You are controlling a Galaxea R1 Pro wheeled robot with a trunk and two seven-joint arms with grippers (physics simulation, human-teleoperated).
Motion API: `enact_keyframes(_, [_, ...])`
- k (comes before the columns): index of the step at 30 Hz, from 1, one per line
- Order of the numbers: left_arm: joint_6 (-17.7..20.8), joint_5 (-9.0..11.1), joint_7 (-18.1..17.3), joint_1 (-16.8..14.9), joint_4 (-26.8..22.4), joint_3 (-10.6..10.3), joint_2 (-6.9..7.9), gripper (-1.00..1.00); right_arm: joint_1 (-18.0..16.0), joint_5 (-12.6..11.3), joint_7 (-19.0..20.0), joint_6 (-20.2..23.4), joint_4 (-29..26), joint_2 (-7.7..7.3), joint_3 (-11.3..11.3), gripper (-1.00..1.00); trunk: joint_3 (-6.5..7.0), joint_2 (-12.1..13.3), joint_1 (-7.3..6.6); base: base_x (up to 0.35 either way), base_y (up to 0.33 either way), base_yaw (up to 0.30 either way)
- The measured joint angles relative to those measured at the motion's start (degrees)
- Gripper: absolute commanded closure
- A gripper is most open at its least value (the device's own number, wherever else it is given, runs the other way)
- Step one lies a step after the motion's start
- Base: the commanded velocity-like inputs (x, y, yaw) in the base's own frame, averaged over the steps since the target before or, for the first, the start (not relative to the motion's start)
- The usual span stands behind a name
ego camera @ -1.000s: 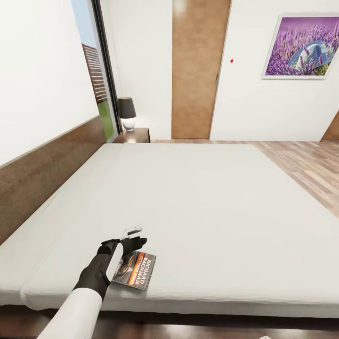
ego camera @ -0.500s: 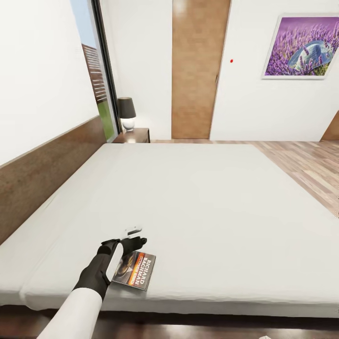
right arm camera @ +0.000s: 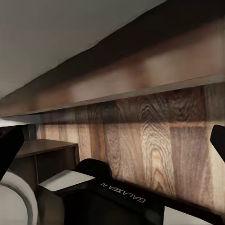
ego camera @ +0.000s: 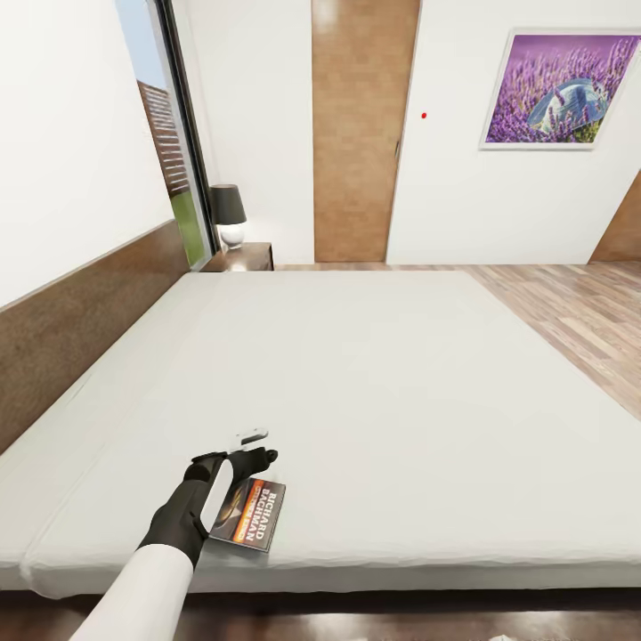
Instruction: In the bedroom, move the book from the bed onto either nightstand, and place the two sandals side by side next to the bed.
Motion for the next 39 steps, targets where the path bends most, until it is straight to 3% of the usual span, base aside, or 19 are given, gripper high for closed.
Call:
enact_keyframes(9, [-0.01,-0.01,0.00,0.00,0.02,0.00,0.00,-1.00,0.00,-0.01,0.00,0.00,-0.01,-0.03,0.00,-1.00,0.00,0.00,0.00,0.000,0.000,-0.151])
enact_keyframes(26, [0.13,0.24,-0.45,0.00,0.27,-0.50,-0.13,-1.00,0.00,0.00,-0.11,0.00,0.00,-0.02,0.00,-1.00,0.00,0.00,0.00,0.000,0.000,-0.004])
enact_keyframes(39, [0.24,0.65,-4.24,0.00,1.23,-0.79,-0.59,-1.00,0.00,0.00,-0.10,0.00,-0.01,-0.03,0.00,-1.00,0.00,0.00,0.00,0.000,0.000,0.000])
